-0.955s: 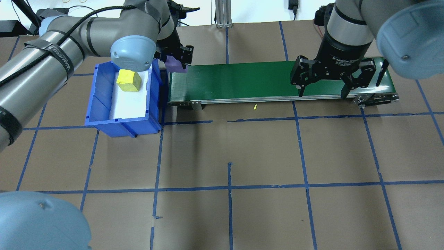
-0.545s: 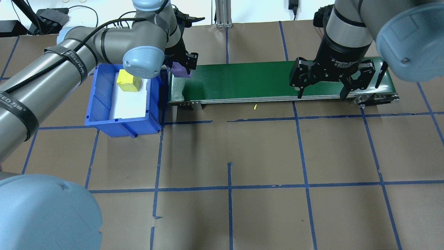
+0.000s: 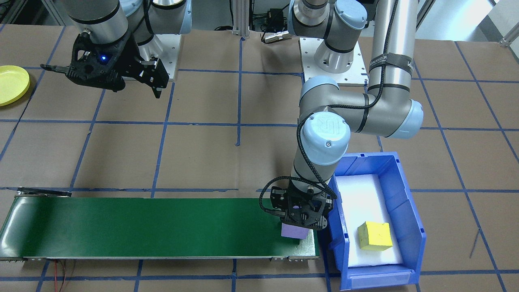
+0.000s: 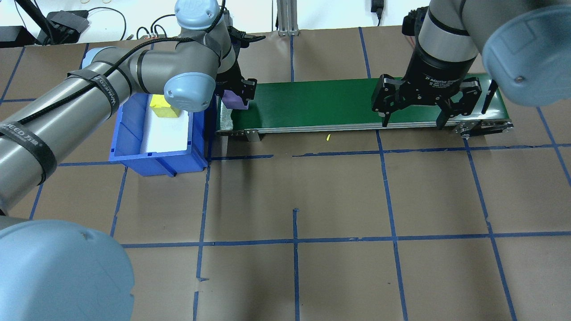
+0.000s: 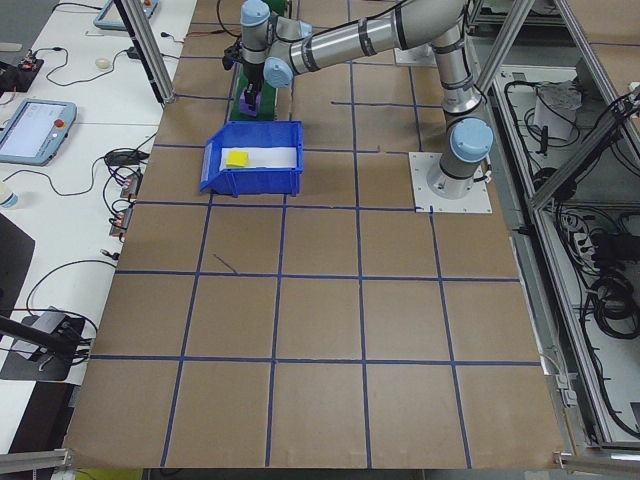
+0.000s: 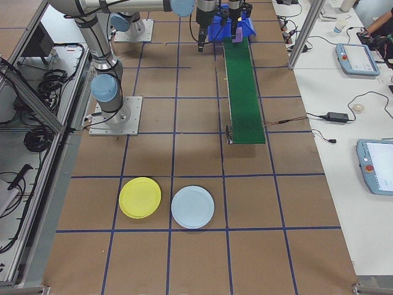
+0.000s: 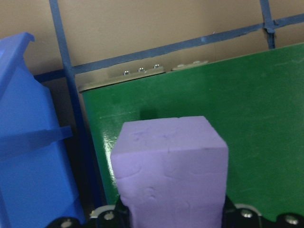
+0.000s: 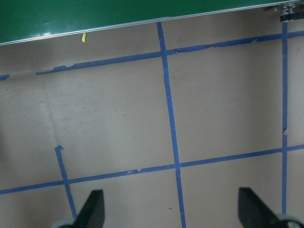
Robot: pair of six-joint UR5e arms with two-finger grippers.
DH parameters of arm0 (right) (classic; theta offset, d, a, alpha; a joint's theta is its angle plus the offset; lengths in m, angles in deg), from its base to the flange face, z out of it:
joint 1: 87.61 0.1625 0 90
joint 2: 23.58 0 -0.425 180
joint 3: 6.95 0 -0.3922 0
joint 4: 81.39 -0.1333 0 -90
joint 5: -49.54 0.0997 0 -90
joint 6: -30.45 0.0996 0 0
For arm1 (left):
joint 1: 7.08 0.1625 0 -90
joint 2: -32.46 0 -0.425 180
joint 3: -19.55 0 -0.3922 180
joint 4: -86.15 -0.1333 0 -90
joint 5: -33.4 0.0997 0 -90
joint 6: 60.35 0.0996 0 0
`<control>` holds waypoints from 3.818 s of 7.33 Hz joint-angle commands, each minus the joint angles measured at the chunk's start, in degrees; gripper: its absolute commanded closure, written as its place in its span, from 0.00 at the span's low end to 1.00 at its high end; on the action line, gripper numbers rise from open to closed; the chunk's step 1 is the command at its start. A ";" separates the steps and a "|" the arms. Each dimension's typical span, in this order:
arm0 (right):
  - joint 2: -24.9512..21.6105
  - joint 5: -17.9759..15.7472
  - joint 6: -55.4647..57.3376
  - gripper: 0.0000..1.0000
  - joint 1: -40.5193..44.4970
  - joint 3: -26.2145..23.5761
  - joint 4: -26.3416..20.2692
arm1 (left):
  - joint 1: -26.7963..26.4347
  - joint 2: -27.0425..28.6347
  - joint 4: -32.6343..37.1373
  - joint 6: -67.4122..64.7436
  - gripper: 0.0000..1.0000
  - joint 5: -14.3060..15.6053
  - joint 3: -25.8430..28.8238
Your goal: Move block left to right into plate
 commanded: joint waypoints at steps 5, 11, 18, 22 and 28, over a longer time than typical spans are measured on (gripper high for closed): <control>0.59 0.22 0.31 0.00 0.05 -0.08 0.24 | 10.85 -3.53 1.30 2.29 0.00 0.20 3.62; 17.18 6.28 -1.19 0.00 -0.12 4.30 20.09 | 17.13 2.71 0.25 9.15 0.00 1.07 -0.15; 28.20 12.79 3.80 0.00 -2.58 10.22 25.65 | 17.13 4.92 -4.94 8.54 0.73 0.98 -0.07; 27.23 18.33 8.57 0.00 -2.58 5.90 27.49 | 15.90 -8.25 11.21 -1.30 0.73 -4.11 0.37; 27.93 17.89 2.44 0.00 -2.58 6.42 27.58 | 0.87 -1.69 0.62 -8.68 0.65 -4.11 0.19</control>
